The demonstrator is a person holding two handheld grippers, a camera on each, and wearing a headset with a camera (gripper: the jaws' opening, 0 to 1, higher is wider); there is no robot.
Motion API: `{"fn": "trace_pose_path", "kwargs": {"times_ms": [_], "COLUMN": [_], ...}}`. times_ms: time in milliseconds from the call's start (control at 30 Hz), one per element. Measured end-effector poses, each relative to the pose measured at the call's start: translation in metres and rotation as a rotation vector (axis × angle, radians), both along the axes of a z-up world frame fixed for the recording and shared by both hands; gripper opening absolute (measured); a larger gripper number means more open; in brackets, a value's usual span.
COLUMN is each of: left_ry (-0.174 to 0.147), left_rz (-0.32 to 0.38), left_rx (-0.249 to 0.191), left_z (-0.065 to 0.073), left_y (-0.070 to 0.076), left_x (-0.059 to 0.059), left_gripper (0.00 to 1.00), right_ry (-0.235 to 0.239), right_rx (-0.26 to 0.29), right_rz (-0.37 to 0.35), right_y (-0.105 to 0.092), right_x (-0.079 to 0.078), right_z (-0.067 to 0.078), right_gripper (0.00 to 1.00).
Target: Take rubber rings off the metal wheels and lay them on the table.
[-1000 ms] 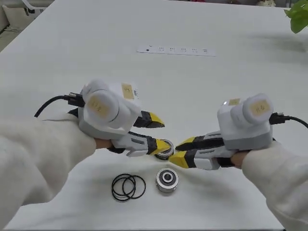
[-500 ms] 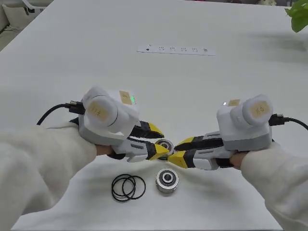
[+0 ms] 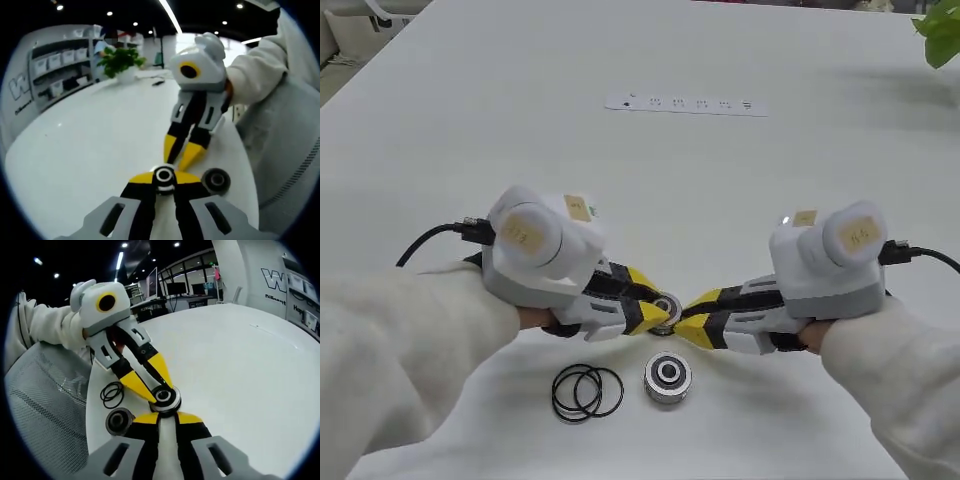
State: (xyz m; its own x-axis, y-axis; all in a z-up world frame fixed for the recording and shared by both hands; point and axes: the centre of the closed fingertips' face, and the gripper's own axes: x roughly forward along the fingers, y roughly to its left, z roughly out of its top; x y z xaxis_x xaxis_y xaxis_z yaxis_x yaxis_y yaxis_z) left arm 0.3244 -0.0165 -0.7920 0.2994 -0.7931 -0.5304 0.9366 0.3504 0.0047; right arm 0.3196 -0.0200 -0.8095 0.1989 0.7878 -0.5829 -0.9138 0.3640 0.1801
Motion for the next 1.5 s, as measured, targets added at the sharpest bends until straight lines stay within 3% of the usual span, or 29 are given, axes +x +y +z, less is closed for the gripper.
{"fn": "trace_pose_path", "kwargs": {"times_ms": [133,333,433,700,800,900,1067,1133,1500], "left_ry": [0.002,-0.006,-0.012,-0.023,-0.025,-0.027,-0.037,-0.04,-0.046], "left_rz": [0.001,-0.004,-0.007,-0.009,-0.008,-0.008,-0.013,-0.013,-0.01], "left_rx": [0.0,0.003,0.003,0.003,0.004,0.005,0.009,0.011,0.012], "left_z": [0.0,0.0,-0.001,0.0,0.0,-0.001,-0.001,-0.001,0.0], "left_y": [0.0,-0.001,-0.001,0.001,0.001,0.001,0.001,0.001,0.001], "left_x": [0.0,-0.001,-0.001,-0.001,-0.001,0.0,0.0,-0.001,-0.001], "left_gripper": [0.14,0.14,0.14,0.14,0.14,0.14,0.13,0.13,0.13], "right_ry": [-0.018,0.005,0.105,0.254,0.331,0.335,0.307,0.314,0.291], "right_rx": [-0.012,-0.02,-0.008,0.096,0.136,0.165,0.142,0.158,0.138], "right_rz": [-0.007,-0.023,-0.105,-0.231,-0.285,-0.288,-0.273,-0.267,-0.256], "right_y": [-0.003,-0.002,-0.004,-0.007,-0.007,-0.005,-0.002,0.0,0.0], "right_x": [0.003,0.003,0.005,0.011,0.012,0.012,0.009,0.008,0.008], "right_z": [0.0,-0.001,-0.002,0.004,0.006,0.011,0.013,0.015,0.016], "right_gripper": [0.01,0.0,0.0,0.0,0.0,0.0,0.0,0.0,0.0]}}
